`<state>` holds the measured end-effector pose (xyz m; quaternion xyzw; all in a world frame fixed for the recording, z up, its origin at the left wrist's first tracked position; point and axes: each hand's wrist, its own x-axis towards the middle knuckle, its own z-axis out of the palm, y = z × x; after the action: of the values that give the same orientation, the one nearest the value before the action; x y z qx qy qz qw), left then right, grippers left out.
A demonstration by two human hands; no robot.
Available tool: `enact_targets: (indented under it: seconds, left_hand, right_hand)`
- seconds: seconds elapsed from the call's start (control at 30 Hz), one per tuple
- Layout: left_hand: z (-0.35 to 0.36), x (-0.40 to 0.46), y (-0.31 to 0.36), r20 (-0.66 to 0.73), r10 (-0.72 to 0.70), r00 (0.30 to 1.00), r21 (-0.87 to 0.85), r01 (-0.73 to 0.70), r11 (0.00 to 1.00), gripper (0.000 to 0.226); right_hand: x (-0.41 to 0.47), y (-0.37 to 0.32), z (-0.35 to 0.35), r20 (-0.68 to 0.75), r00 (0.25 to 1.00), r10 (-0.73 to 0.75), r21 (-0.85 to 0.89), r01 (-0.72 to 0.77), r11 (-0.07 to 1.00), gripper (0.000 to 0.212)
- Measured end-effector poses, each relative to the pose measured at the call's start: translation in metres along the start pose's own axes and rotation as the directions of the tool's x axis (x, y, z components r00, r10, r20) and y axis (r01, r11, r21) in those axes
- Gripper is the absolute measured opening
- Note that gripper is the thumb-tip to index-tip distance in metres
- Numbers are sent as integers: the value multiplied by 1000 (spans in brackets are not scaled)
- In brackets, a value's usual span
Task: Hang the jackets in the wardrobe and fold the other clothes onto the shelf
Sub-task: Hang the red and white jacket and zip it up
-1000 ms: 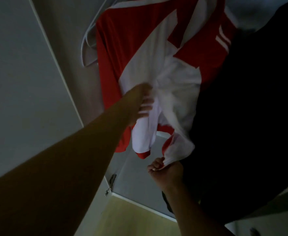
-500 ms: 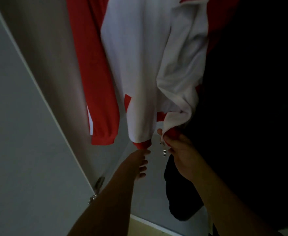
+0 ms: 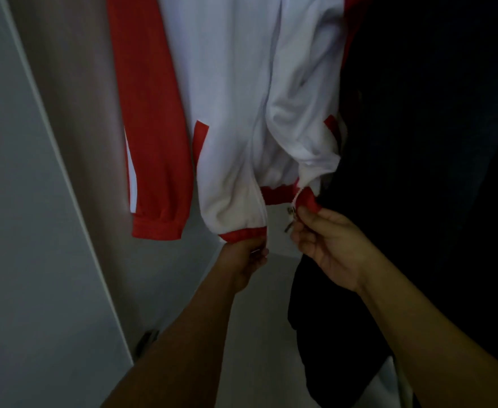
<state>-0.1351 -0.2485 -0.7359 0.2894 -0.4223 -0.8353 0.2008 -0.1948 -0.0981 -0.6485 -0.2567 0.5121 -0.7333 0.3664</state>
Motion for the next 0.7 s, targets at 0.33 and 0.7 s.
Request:
enact_targets:
  seconds: [0.33, 0.7]
  left_hand:
    - [7, -89, 79, 231, 354, 906, -126, -333, 935, 6]
    - [24, -122, 71, 133, 600, 789, 109, -613, 782, 6]
  right_hand:
    - [-9, 12, 21, 27, 996, -85, 310, 72, 948, 10]
    - [-15, 22, 43, -35, 995, -96, 320, 102, 942, 20]
